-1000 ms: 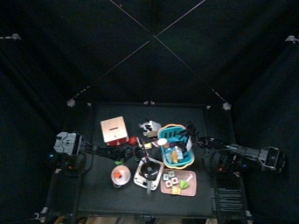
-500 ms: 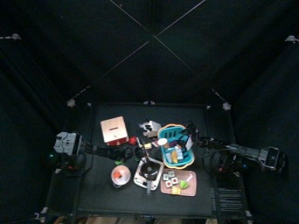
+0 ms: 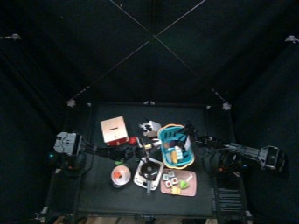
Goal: Place egg shell in basket
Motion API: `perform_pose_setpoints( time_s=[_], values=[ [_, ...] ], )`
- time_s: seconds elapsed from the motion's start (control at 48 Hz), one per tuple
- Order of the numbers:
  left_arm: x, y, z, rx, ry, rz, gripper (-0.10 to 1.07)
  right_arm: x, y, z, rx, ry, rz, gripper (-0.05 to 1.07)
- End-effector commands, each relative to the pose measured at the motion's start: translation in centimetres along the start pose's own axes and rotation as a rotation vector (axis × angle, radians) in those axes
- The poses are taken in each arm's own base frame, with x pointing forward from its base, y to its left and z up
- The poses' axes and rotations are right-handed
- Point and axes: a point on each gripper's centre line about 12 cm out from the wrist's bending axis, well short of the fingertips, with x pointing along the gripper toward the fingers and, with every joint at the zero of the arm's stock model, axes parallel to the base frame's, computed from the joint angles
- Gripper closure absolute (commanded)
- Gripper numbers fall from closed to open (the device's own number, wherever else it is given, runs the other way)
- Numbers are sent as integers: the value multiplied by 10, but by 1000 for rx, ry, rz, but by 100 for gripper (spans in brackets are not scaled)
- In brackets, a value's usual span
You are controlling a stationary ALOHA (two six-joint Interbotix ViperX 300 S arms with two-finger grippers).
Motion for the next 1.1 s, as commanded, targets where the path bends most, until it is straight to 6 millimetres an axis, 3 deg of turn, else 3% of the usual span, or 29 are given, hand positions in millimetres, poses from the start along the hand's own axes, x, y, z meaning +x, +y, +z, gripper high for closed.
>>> perform_pose_setpoints(
  time_s=[0.0, 1.083],
  values=[
    [2, 8, 13, -13, -35, 25, 29, -2, 0, 7, -1, -22, -8, 3],
    [-2, 10, 14, -20, -42, 43, 29, -2, 0, 7, -1, -20, -12, 3]
  ],
)
